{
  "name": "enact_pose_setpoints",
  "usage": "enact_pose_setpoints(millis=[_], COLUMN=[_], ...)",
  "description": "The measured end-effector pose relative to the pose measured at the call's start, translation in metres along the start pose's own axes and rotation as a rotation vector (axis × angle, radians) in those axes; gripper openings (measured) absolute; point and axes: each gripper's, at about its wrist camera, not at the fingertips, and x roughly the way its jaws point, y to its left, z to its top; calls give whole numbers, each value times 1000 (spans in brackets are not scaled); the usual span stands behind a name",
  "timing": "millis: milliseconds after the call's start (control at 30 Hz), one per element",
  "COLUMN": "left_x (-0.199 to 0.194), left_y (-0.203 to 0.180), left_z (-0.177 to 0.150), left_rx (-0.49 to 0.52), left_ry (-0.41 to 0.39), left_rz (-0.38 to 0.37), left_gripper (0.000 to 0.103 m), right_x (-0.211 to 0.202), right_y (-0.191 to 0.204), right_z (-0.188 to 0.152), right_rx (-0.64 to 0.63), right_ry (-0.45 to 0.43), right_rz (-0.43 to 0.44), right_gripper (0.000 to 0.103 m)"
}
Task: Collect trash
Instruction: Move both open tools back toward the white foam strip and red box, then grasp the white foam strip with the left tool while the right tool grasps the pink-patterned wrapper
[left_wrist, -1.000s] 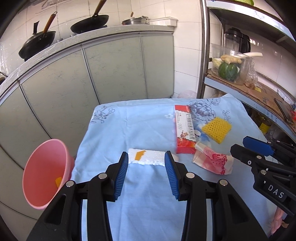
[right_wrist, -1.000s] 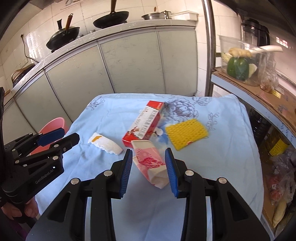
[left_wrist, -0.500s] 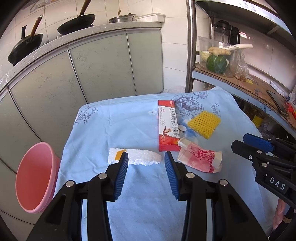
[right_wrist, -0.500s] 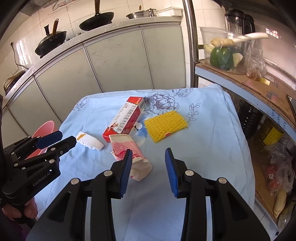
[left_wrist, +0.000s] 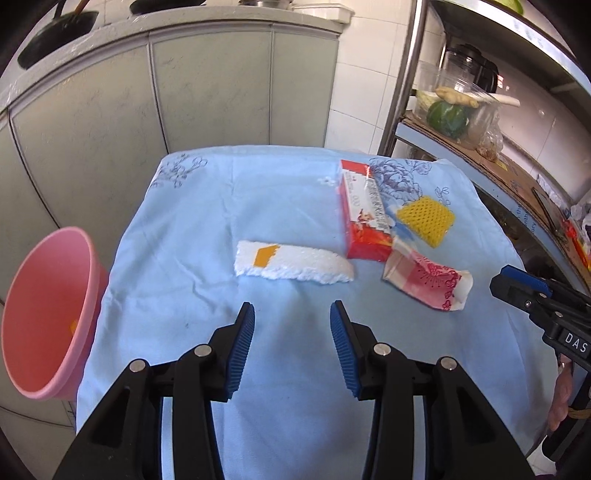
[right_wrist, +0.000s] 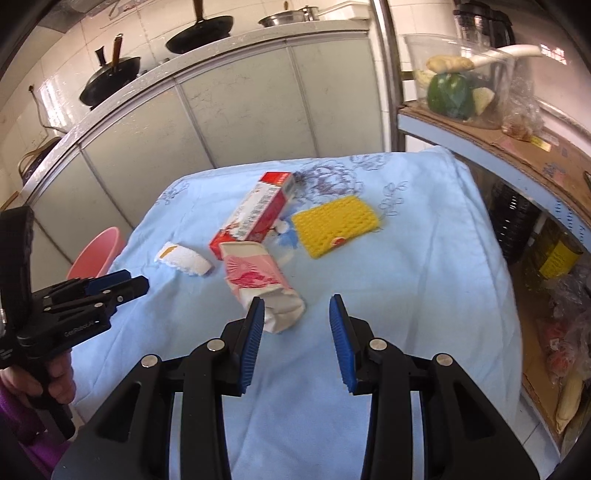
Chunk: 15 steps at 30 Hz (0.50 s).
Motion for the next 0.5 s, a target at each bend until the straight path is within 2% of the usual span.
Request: enact_pose_setpoints(millis=[67, 133, 300, 500], left_x=[0, 1, 4, 29], left_y=[7, 12, 27, 32], left_z=[-1, 2, 15, 33], left_rx=[-22, -53, -144, -305], left_ry=[4, 13, 29, 131], left_rz=[-8, -27, -76, -164], left_gripper=[44, 45, 53, 54], right_x=[6, 16, 36, 56], right_y=[12, 23, 33, 29], right_z=[4, 7, 16, 17], right_rx=[-47, -88, -157, -159], right_ry=[5, 22, 52, 90], right_rz=[24, 32, 7, -14], right_gripper=[39, 46, 46, 46])
